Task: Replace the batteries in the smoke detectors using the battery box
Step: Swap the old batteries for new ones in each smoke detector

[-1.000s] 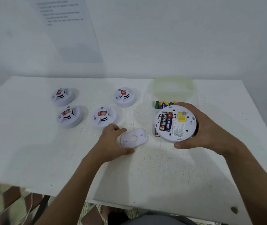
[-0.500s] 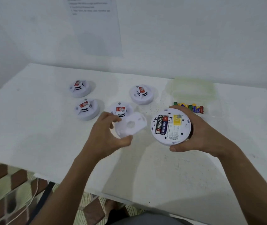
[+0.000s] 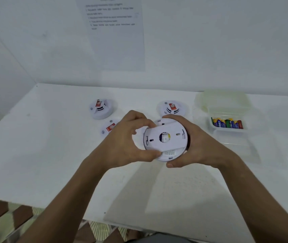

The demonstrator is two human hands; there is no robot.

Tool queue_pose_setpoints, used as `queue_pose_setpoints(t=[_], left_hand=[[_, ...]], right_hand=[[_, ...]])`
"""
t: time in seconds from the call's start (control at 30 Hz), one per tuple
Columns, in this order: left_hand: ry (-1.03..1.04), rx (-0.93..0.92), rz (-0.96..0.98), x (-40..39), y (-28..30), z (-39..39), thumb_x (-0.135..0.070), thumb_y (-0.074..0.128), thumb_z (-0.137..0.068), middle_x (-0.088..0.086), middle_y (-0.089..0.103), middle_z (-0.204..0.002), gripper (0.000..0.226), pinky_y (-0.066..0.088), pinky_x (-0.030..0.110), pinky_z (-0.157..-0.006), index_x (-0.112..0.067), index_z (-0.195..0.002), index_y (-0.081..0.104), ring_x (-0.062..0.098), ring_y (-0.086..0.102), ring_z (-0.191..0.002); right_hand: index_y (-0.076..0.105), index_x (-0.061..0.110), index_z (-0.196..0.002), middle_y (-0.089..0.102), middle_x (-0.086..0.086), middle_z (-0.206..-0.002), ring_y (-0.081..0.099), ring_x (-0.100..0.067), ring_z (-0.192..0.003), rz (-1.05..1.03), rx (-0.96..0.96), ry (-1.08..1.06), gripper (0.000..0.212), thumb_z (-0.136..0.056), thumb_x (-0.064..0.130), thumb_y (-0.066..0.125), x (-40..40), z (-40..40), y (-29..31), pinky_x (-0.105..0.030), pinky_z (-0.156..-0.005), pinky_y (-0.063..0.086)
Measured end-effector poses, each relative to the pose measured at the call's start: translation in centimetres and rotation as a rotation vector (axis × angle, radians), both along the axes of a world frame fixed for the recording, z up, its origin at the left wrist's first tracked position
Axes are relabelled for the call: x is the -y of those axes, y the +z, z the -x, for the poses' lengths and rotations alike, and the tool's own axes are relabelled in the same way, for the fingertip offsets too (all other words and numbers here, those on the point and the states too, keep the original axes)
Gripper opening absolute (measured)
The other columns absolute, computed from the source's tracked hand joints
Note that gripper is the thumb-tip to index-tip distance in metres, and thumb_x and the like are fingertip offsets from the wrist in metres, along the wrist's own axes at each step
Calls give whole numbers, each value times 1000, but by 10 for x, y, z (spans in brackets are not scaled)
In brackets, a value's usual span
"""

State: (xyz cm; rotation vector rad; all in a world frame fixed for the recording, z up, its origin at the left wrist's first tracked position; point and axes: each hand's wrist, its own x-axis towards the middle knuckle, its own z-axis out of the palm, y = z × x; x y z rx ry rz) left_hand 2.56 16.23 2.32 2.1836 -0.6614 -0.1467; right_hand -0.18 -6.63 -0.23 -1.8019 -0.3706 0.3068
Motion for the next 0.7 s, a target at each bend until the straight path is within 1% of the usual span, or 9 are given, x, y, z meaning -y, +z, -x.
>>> queue_pose_setpoints(t=[0.07,0.13,0.23,0.3,0.37,0.4,0.57,0.63,0.7], left_hand=[[-4,-39,-19,-13,1,-5,-49,85,-52,-21,50,-110,56,47,17,-82,-45,-103,62,2,55,-105],[-4,-66,-47,-25,3,-10,-51,87,-53,-23,52,-110,56,48,16,-80,-49,-102,60,0,56,-103],[11,-134,-24,-41,2,-18,-39,92,-55,-21,56,-109,54,55,22,-81,-46,-100,62,-1,61,-96],[9,-185,-18,-51,2,-23,-40,93,-54,-20,58,-113,63,58,30,-83,-43,-108,61,0,64,-96],[-12,-224,-7,-60,1,-27,-46,91,-52,-20,59,-117,73,58,34,-84,-42,-117,59,3,65,-99],[-21,-230,4,-64,1,-29,-47,91,-53,-19,60,-117,74,58,35,-84,-42,-119,58,5,65,-100],[-81,-217,20,-74,-1,-34,-35,86,-66,-16,59,-111,47,58,30,-82,-39,-109,67,9,64,-101],[-89,-206,9,-78,-2,-35,-34,87,-65,-17,58,-111,48,58,28,-80,-39,-109,67,8,64,-102],[-85,-190,24,-82,-3,-36,-35,88,-65,-19,57,-112,55,58,29,-81,-41,-114,63,8,63,-103]], right_hand=[[44,25,-141,59,6,-133,58,-15,-123,14,1,-3,101,-57,-7,91,-11,-4,0,-46,-87,60],[45,26,-140,59,7,-133,57,-13,-124,36,10,-9,100,-58,-4,93,-23,-8,0,-43,-90,59],[45,28,-139,58,10,-131,56,-9,-123,47,12,-20,98,-58,-2,93,-40,-14,-2,-36,-91,58],[47,28,-137,59,12,-129,57,-7,-121,33,9,-25,96,-58,-5,92,-52,-16,-2,-32,-88,59],[48,27,-136,59,14,-127,58,-7,-120,23,14,-33,95,-58,-5,92,-62,-18,-2,-30,-88,58],[47,27,-136,59,14,-127,58,-7,-120,23,19,-40,95,-58,-5,92,-66,-19,-3,-30,-89,58],[46,23,-138,59,8,-130,59,-15,-120,41,22,-56,96,-58,-2,93,-83,-22,-2,-34,-89,58],[46,24,-138,58,9,-130,58,-13,-120,55,38,-63,96,-59,-2,92,-88,-22,-1,-30,-90,57],[45,24,-138,57,11,-130,57,-10,-120,62,45,-77,96,-59,-2,92,-92,-22,-1,-25,-90,55]])
